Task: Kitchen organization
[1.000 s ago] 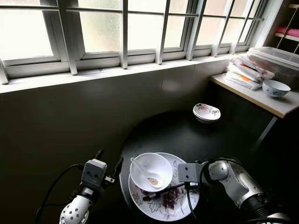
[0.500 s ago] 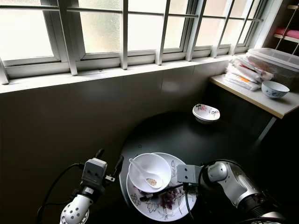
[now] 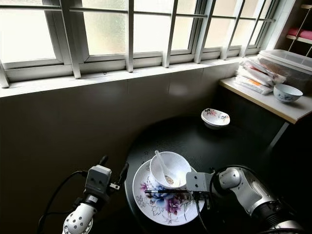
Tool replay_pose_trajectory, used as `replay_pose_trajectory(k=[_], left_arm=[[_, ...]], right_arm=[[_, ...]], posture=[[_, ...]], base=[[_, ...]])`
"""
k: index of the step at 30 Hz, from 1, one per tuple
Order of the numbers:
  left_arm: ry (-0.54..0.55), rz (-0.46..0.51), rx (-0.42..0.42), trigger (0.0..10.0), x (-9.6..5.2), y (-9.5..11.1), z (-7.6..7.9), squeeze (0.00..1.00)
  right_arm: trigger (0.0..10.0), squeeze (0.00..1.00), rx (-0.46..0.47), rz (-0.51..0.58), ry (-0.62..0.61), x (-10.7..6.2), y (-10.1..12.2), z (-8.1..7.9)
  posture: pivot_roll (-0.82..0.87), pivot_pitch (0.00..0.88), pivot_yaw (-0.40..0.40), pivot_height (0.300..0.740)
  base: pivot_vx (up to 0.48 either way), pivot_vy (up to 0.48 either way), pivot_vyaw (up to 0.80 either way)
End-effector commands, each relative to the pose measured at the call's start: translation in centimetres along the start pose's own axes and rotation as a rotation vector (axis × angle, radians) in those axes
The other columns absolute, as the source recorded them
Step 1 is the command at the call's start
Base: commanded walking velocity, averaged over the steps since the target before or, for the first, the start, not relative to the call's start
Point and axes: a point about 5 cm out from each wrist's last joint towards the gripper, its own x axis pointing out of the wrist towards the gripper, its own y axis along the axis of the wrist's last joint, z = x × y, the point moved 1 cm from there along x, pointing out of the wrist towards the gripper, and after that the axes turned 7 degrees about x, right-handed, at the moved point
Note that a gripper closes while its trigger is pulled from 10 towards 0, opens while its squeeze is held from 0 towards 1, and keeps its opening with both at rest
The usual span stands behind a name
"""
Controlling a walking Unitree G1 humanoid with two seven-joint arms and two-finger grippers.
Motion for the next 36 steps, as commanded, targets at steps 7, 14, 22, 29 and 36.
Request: replay_pose_trajectory(k=[7, 14, 22, 29, 36], left_arm=[[-0.011, 0.003, -0.008, 10.0, 0.3, 0.0, 0.4, 0.00], [-0.010, 0.003, -0.010, 10.0, 0.3, 0.0, 0.4, 0.00], [-0.007, 0.006, -0.009, 10.0, 0.2, 0.0, 0.3, 0.00], [-0.009, 0.006, -0.009, 10.0, 0.2, 0.0, 0.2, 0.00], [-0.012, 0.006, -0.006, 10.0, 0.3, -0.1, 0.1, 0.00]], right_arm=[[0.0, 0.00, -0.055, 0.043, 0.089, -1.1, 0.3, -0.9], [0.0, 0.00, 0.035, 0.197, -0.051, -1.7, 2.9, 1.5], [0.0, 0.00, 0.141, 0.321, -0.136, -3.1, 4.6, 3.0], [0.0, 0.00, 0.167, 0.344, -0.099, -3.2, 4.9, 1.7], [0.0, 0.00, 0.188, 0.365, -0.119, -3.6, 5.3, 1.7]], posture=[[0.03, 0.000, -0.097, 0.740], [0.03, 0.000, -0.098, 0.740], [0.03, 0.000, -0.095, 0.740], [0.03, 0.000, -0.085, 0.740], [0.03, 0.000, -0.084, 0.740]], base=[[0.000, 0.000, 0.00], [0.000, 0.000, 0.00], [0.000, 0.000, 0.00], [0.000, 0.000, 0.00], [0.000, 0.000, 0.00]])
